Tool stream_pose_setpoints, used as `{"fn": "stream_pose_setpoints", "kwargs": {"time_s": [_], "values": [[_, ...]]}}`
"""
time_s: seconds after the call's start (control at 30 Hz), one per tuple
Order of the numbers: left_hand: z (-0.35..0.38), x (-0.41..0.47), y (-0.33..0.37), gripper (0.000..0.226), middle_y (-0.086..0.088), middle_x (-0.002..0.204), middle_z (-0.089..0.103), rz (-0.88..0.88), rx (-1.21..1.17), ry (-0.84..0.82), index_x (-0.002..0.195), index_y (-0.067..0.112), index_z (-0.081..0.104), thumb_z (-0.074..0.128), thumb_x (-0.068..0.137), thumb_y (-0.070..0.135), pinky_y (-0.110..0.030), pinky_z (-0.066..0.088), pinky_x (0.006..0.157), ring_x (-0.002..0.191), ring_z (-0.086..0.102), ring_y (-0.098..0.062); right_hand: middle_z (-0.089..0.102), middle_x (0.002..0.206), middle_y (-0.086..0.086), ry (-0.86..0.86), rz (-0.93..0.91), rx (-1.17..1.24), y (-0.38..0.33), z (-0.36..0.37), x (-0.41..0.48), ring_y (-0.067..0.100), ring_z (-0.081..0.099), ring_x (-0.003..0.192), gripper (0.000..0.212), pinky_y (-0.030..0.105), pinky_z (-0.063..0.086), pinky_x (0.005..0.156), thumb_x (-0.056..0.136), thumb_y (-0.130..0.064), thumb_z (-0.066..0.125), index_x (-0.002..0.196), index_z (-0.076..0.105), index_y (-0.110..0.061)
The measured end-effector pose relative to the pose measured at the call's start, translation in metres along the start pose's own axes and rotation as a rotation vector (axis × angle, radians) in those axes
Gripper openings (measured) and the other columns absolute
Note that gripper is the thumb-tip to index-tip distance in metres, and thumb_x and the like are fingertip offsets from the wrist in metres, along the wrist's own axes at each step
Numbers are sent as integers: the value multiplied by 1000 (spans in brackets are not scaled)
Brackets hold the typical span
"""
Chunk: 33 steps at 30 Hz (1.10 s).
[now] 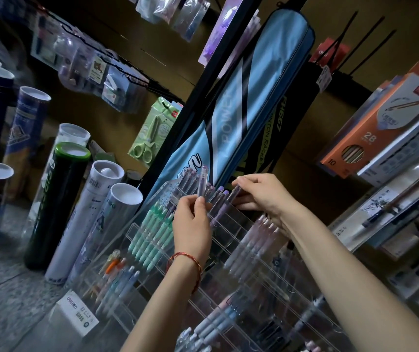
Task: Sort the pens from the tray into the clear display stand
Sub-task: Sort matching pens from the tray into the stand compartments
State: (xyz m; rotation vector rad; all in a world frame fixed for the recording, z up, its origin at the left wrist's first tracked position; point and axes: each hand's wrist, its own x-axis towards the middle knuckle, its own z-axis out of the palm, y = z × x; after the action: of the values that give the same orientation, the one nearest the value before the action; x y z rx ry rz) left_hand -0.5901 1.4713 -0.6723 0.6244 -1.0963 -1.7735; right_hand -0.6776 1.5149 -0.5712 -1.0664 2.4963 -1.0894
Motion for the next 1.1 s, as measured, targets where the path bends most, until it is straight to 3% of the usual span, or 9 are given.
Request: {"fn": "stream_pose_setpoints", "kwargs": {"time_s": [0.17, 0.33, 0.4, 0.47, 0.53, 0.67, 0.8, 0.93, 1.1], "values": [[-1, -4, 1, 16, 3, 84, 60, -8, -4, -31, 85, 21, 49, 40, 98, 19, -34, 47, 77, 72, 53, -12, 69, 104, 16, -5, 10, -196, -1, -3, 2, 23, 65, 94, 23, 35, 50, 92, 93, -14, 55, 103, 67, 1], [2, -6, -4, 15, 3, 83, 61, -6, 10, -51, 85, 22, 51, 43, 97, 19, -28, 47, 71, 69, 53, -11, 50, 61, 3, -66, -4, -558, 10, 17, 4, 10, 42, 62, 36, 21, 33, 58, 93, -22, 55, 60, 60, -7], [2, -7, -4, 12, 6, 79, 59, 7, 16, -52, 88, 20, 52, 44, 97, 18, -24, 46, 67, 66, 52, -9, 49, 63, -2, -98, -29, -637, 1, 15, 2, 10, 44, 62, 35, 22, 38, 61, 94, -22, 53, 60, 55, -16], [2, -8, -5, 11, 6, 80, 60, 17, 30, -72, 88, 21, 52, 46, 96, 18, -24, 47, 70, 70, 55, -9, 63, 97, 3, -82, -81, -534, -8, 5, -1, 15, 57, 90, 18, 28, 45, 86, 94, -19, 53, 102, 66, -9], [2, -9, -6, 7, 5, 82, 61, 33, 54, -102, 89, 21, 54, 50, 94, 18, -23, 49, 74, 77, 57, -9, 60, 109, 3, -50, -147, -283, -19, -4, -11, 13, 58, 96, 33, 25, 48, 87, 94, -15, 51, 126, 54, -7], [2, -12, -4, 13, 6, 80, 60, 74, 33, -107, 83, 25, 55, 56, 90, 14, -17, 48, 71, 77, 58, -9, 61, 80, 3, -100, -229, -27, -24, 2, -25, 7, 58, 68, 21, 13, 53, 64, 93, -4, 50, 110, 63, -1], [5, -14, -2, 20, 8, 78, 60, 105, 36, -121, 78, 29, 54, 60, 88, 13, -12, 46, 63, 71, 55, -3, 66, 90, 10, -106, -146, 104, -20, 1, -28, 5, 59, 64, 15, 13, 51, 58, 89, -5, 57, 102, 64, -8], [7, -16, 2, 18, 11, 78, 58, 179, 67, -62, 80, 22, 57, 67, 82, 7, -3, 44, 63, 70, 54, 2, 65, 82, 4, -22, -94, 159, -19, -2, -33, 8, 61, 69, 12, 15, 53, 58, 88, -4, 58, 96, 67, -6], [15, -17, 3, 37, 12, 73, 52, 320, 115, 165, 67, 28, 47, 68, 77, -1, -15, 40, 64, 72, 52, -9, 63, 76, 7, 117, -17, 405, -23, 6, -41, 14, 62, 67, 4, 23, 57, 64, 84, -1, 62, 83, 64, -5]]}}
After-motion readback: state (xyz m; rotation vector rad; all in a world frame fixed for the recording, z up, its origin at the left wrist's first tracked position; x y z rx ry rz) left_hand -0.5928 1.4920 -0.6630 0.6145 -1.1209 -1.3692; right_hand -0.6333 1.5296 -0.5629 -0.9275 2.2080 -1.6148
